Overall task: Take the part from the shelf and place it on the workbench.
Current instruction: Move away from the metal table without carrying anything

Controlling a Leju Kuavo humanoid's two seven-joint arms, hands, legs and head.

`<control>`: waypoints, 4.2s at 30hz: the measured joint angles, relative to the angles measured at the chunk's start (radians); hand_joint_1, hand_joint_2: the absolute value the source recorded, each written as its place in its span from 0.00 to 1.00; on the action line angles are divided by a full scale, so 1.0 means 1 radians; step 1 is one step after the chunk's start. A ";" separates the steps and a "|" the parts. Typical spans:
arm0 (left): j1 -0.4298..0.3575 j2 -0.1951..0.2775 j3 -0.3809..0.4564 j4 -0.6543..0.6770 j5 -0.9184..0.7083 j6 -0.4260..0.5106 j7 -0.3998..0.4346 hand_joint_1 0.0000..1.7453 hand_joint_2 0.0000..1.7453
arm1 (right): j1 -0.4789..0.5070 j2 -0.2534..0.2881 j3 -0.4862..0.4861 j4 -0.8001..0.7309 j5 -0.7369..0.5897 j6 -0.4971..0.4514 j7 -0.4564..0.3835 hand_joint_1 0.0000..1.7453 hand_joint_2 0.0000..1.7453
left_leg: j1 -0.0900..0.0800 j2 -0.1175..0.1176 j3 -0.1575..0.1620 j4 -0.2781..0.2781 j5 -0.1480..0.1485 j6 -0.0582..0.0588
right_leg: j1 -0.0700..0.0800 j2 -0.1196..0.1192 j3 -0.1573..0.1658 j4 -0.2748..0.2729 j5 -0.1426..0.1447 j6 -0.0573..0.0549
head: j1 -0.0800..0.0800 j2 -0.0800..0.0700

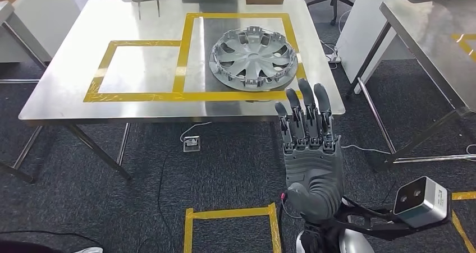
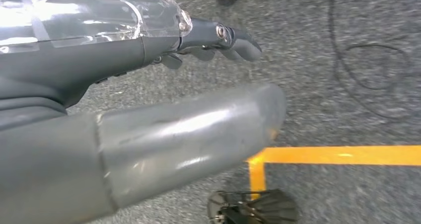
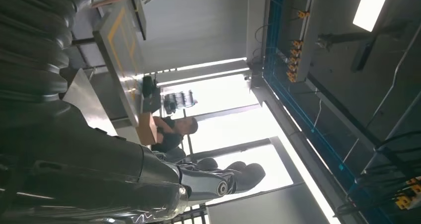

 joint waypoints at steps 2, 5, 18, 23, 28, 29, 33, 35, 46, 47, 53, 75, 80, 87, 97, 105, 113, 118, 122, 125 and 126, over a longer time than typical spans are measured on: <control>-0.002 0.002 0.000 0.000 -0.004 -0.003 -0.001 0.00 0.00 | 0.004 0.004 0.000 0.012 -0.004 -0.008 -0.006 0.00 1.00 | 0.007 0.000 0.095 -0.114 0.031 -0.011 | -0.006 -0.002 -0.039 0.028 0.010 0.011 | -0.004 0.000; -0.007 0.006 0.000 0.000 -0.005 -0.002 0.008 0.00 0.00 | 0.011 0.009 0.001 0.029 -0.029 -0.012 -0.019 0.00 1.00 | 0.004 -0.004 0.169 -0.243 -0.011 0.008 | -0.005 -0.002 -0.069 0.055 0.026 0.029 | -0.004 0.000; -0.014 0.031 0.001 0.002 0.010 0.012 -0.049 0.00 0.00 | 0.032 -0.004 0.002 0.245 -0.026 -0.147 0.062 0.00 1.00 | -0.026 -0.001 0.004 -0.246 0.136 0.066 | 0.010 0.008 0.072 0.115 -0.102 0.003 | 0.039 0.000; -0.020 0.014 0.002 0.005 -0.004 0.012 -0.034 0.00 0.00 | -0.004 -0.013 -0.008 0.523 -0.133 -0.062 0.043 0.00 1.00 | -0.019 0.003 -0.016 -0.253 0.168 0.045 | 0.024 0.004 0.128 -0.026 -0.086 -0.016 | 0.041 0.000; -0.016 0.014 0.002 0.006 -0.005 0.014 -0.028 0.00 0.00 | -0.032 -0.010 -0.020 0.910 -0.226 0.040 0.012 0.00 1.00 | -0.007 0.000 -0.071 -0.018 -0.035 0.019 | 0.016 -0.011 0.049 -0.025 -0.016 -0.017 | 0.011 0.000; -0.015 0.016 0.002 0.006 -0.005 0.014 -0.028 0.00 0.00 | -0.034 -0.009 -0.021 0.973 -0.236 0.051 0.010 0.00 1.00 | -0.003 0.000 -0.067 0.019 -0.025 0.014 | 0.014 -0.014 0.029 -0.018 -0.005 -0.013 | 0.008 0.000; -0.016 0.018 0.003 0.006 -0.004 0.016 -0.031 0.00 0.00 | -0.048 -0.004 -0.021 1.162 -0.248 0.065 0.015 0.00 0.25 | 0.008 -0.002 0.080 -0.117 0.035 -0.003 | 0.003 -0.017 -0.059 0.040 0.019 0.009 | 0.000 0.000; -0.017 0.017 0.003 0.006 -0.005 0.017 -0.031 0.00 0.00 | -0.058 0.000 -0.023 1.242 -0.253 0.064 0.034 0.00 0.00 | 0.006 -0.007 0.139 -0.212 -0.003 0.009 | 0.002 -0.014 -0.081 0.062 0.030 0.022 | -0.002 0.000; -0.003 0.014 0.005 0.006 -0.006 0.015 -0.017 0.00 0.00 | -0.016 0.032 -0.017 1.572 -0.256 0.066 0.248 0.00 0.00 | -0.013 -0.014 0.021 -0.229 0.091 0.075 | -0.006 0.010 -0.100 0.315 -0.126 0.044 | 0.044 0.000; -0.002 0.015 0.005 0.006 -0.006 0.015 -0.015 0.00 0.00 | -0.016 0.039 -0.016 1.590 -0.253 0.069 0.256 0.00 0.00 | -0.018 -0.011 0.011 -0.229 0.100 0.075 | -0.001 0.011 -0.059 0.266 -0.102 0.030 | 0.049 0.000; -0.004 0.010 0.005 0.006 -0.006 0.013 -0.008 0.00 0.25 | -0.021 0.059 -0.008 1.657 -0.245 0.074 0.271 0.00 0.75 | -0.019 0.014 -0.005 -0.237 0.139 0.053 | 0.028 0.006 0.105 -0.001 -0.099 -0.025 | 0.046 0.000; -0.001 0.026 0.005 0.005 -0.005 0.015 -0.017 0.00 1.00 | -0.021 0.122 0.026 1.747 -0.254 0.073 0.343 0.00 1.00 | 0.000 0.007 0.072 -0.225 0.050 0.057 | -0.003 0.009 -0.084 0.325 -0.207 0.046 | 0.033 0.000; -0.002 0.015 0.005 0.006 -0.005 0.014 -0.018 0.00 1.00 | -0.023 0.121 0.033 1.756 -0.248 0.074 0.367 0.00 1.00 | -0.006 0.001 0.074 -0.226 0.053 0.054 | 0.011 0.014 0.018 0.082 -0.062 0.001 | 0.047 0.000; -0.002 0.004 0.005 0.006 -0.006 0.013 -0.025 0.00 1.00 | -0.026 0.118 0.034 1.764 -0.245 0.074 0.367 0.00 1.00 | -0.004 -0.001 0.023 -0.138 -0.006 0.023 | 0.008 0.008 0.049 -0.010 -0.033 -0.011 | 0.036 0.000; 0.001 0.006 0.005 0.006 -0.006 0.012 -0.021 0.00 1.00 | -0.029 0.118 0.048 1.773 -0.222 0.039 0.366 0.00 0.00 | -0.002 0.001 0.087 -0.226 0.041 0.033 | 0.010 0.010 0.025 0.042 -0.054 0.017 | 0.001 0.000; 0.002 0.007 0.005 0.005 -0.006 0.011 -0.015 0.00 1.00 | -0.027 0.120 0.064 1.777 -0.232 0.044 0.331 0.00 0.00 | 0.005 0.006 0.074 -0.231 0.054 0.060 | -0.008 0.014 -0.092 0.315 -0.199 0.056 | 0.032 0.000; 0.000 0.005 0.005 0.005 -0.006 0.011 -0.013 0.00 1.00 | -0.027 0.122 0.074 1.779 -0.243 0.047 0.322 0.00 0.00 | 0.004 0.005 0.068 -0.234 0.065 0.034 | -0.003 0.016 0.034 0.040 -0.066 0.028 | 0.050 0.000; 0.001 0.006 0.005 0.005 -0.007 0.011 -0.013 0.00 1.00 | -0.027 0.123 0.076 1.782 -0.245 0.047 0.322 0.00 0.00 | 0.006 0.001 0.010 -0.106 -0.022 0.016 | -0.004 0.007 0.038 0.014 -0.044 0.001 | 0.022 0.000; 0.004 0.007 0.005 0.005 -0.007 0.011 -0.010 0.00 1.00 | -0.026 0.123 0.076 1.785 -0.254 0.049 0.322 0.00 0.00 | 0.003 0.000 -0.033 0.003 -0.042 0.017 | 0.006 0.006 0.034 0.022 -0.045 -0.003 | 0.001 0.000; 0.002 0.007 0.005 0.005 -0.007 0.011 -0.011 0.00 1.00 | -0.027 0.123 0.076 1.785 -0.261 0.051 0.323 0.00 0.00 | 0.000 0.001 0.059 -0.172 0.036 0.028 | 0.010 0.008 0.031 0.037 -0.055 0.005 | -0.005 0.000; 0.002 0.007 0.005 0.005 -0.007 0.011 -0.012 0.00 1.00 | -0.028 0.123 0.076 1.785 -0.263 0.052 0.323 0.00 0.00 | -0.001 0.001 0.076 -0.207 0.044 0.033 | 0.012 0.009 0.028 0.043 -0.057 0.010 | -0.005 0.000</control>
